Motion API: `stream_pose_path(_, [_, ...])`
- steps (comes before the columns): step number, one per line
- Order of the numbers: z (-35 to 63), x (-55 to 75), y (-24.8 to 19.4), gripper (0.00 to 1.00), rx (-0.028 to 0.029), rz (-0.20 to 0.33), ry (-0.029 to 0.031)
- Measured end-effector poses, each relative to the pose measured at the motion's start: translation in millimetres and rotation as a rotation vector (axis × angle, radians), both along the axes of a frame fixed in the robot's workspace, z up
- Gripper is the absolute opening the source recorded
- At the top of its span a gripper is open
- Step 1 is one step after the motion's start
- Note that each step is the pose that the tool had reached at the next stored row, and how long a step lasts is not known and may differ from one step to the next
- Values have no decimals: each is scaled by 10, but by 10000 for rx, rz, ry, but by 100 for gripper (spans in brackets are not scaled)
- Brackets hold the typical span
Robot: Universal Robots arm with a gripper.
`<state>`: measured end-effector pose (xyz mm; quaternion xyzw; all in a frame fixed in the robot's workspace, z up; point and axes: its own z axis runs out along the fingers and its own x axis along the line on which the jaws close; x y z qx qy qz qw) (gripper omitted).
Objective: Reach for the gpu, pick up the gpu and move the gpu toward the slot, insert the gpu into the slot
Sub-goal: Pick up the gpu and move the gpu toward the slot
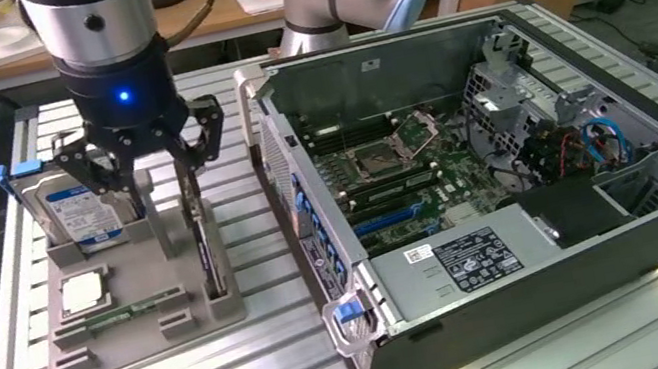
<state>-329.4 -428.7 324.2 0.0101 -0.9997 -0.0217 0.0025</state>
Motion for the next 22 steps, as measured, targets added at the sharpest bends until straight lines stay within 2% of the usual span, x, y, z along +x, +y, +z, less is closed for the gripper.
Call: stream_pose_path(22, [-400, 87, -49, 59, 0, 0, 0])
